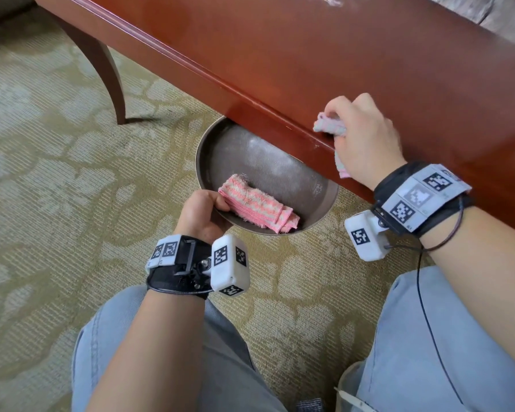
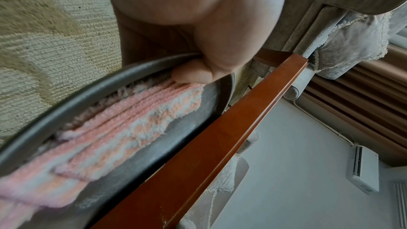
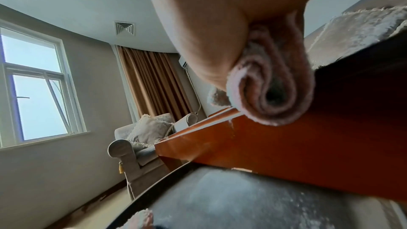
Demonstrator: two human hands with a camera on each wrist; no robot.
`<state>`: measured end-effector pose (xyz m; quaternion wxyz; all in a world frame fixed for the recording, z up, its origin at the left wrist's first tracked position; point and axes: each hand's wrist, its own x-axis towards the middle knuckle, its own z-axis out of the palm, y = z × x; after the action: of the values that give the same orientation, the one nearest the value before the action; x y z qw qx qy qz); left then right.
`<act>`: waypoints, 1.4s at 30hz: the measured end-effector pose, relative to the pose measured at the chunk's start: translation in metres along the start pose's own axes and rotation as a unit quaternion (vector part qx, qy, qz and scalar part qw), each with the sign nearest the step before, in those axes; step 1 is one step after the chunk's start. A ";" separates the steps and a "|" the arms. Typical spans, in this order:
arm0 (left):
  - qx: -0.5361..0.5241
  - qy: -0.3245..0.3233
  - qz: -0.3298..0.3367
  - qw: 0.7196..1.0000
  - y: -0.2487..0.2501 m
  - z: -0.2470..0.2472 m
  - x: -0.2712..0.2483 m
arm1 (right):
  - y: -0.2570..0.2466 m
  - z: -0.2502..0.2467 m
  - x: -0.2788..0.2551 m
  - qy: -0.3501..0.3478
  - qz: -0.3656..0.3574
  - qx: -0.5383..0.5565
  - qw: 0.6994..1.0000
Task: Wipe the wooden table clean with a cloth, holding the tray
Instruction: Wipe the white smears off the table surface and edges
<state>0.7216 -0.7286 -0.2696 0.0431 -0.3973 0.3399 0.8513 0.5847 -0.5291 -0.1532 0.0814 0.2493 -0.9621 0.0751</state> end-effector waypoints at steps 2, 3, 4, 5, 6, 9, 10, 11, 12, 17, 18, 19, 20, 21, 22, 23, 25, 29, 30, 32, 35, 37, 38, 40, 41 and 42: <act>-0.001 0.002 0.003 1.000 0.000 0.001 0.000 | -0.002 0.002 -0.001 -0.030 -0.021 0.010 0.999; -0.001 0.002 0.004 1.000 0.000 0.002 -0.001 | -0.002 0.002 0.000 -0.052 -0.019 0.018 0.998; 0.001 0.002 0.004 1.000 0.000 0.003 -0.001 | -0.002 0.001 0.001 -0.080 -0.016 0.027 0.996; 0.004 0.002 0.003 1.000 0.001 0.004 -0.001 | -0.002 -0.001 0.003 -0.112 -0.015 0.034 0.993; 0.008 0.001 0.001 1.000 0.001 0.004 -0.001 | 0.000 -0.004 0.004 -0.146 -0.019 0.036 0.988; 0.012 0.000 -0.002 1.000 0.001 0.005 -0.001 | 0.003 -0.012 0.009 -0.218 -0.042 0.001 0.975; 0.012 0.000 -0.002 1.000 0.001 0.005 -0.001 | 0.003 -0.012 0.011 -0.221 -0.048 -0.009 0.974; 0.011 -0.001 -0.002 1.000 0.002 0.005 -0.001 | 0.004 -0.012 0.013 -0.218 -0.048 -0.013 0.975; 0.009 -0.002 -0.002 1.000 0.002 0.005 0.000 | 0.005 -0.012 0.014 -0.214 -0.045 -0.008 0.976; 0.011 -0.016 0.001 1.000 0.003 0.007 0.004 | 0.009 -0.007 0.017 -0.180 -0.036 0.026 0.983; 0.015 -0.018 -0.001 1.000 0.003 0.008 0.005 | 0.009 -0.005 0.017 -0.173 -0.033 0.029 0.984; 0.019 -0.020 -0.003 1.000 0.002 0.008 0.007 | 0.009 -0.004 0.017 -0.166 -0.031 0.032 0.985; 0.021 -0.023 -0.005 0.999 0.002 0.008 0.008 | 0.009 -0.003 0.018 -0.158 -0.029 0.035 0.986; 0.021 -0.024 -0.007 0.999 0.002 0.009 0.009 | 0.008 -0.003 0.018 -0.151 -0.029 0.037 0.987; 0.020 -0.025 -0.009 0.999 0.002 0.008 0.011 | 0.007 -0.001 0.018 -0.146 -0.029 0.039 0.988; 0.022 -0.026 -0.010 0.999 0.002 0.007 0.013 | 0.005 0.000 0.019 -0.140 -0.031 0.039 0.989; 0.026 -0.030 -0.012 0.999 0.001 0.005 0.014 | -0.001 0.003 0.022 -0.130 -0.037 0.037 0.990; 0.031 -0.036 -0.011 0.999 0.001 0.004 0.016 | -0.011 0.007 0.028 -0.112 -0.046 0.034 0.992; 0.030 -0.036 -0.011 0.999 0.001 0.003 0.016 | -0.013 0.008 0.030 -0.108 -0.046 0.036 0.992; 0.031 -0.034 -0.011 0.999 0.001 0.001 0.016 | -0.017 0.009 0.033 -0.104 -0.047 0.041 0.993; 0.029 -0.030 -0.010 0.999 0.001 -0.003 0.017 | -0.024 0.014 0.041 -0.100 -0.047 0.045 0.993; 0.028 -0.025 -0.009 0.999 0.002 -0.003 0.015 | -0.030 0.017 0.048 -0.089 -0.050 0.051 0.993; 0.027 -0.023 -0.007 0.999 0.002 -0.003 0.013 | -0.034 0.019 0.052 -0.083 -0.052 0.057 0.994; 0.022 -0.019 -0.005 1.000 0.003 -0.003 0.010 | -0.047 0.024 0.058 -0.069 -0.061 0.076 0.993; 0.019 -0.018 -0.002 1.000 0.003 -0.003 0.008 | -0.055 0.026 0.061 -0.067 -0.073 0.086 0.991; 0.018 -0.015 0.000 1.000 0.002 -0.003 0.006 | -0.062 0.027 0.063 -0.071 -0.090 0.091 0.989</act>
<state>0.7181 -0.7332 -0.2740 0.0554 -0.3833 0.3547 0.8510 0.5582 -0.6170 -0.1606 -0.0035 0.3460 -0.9282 0.1371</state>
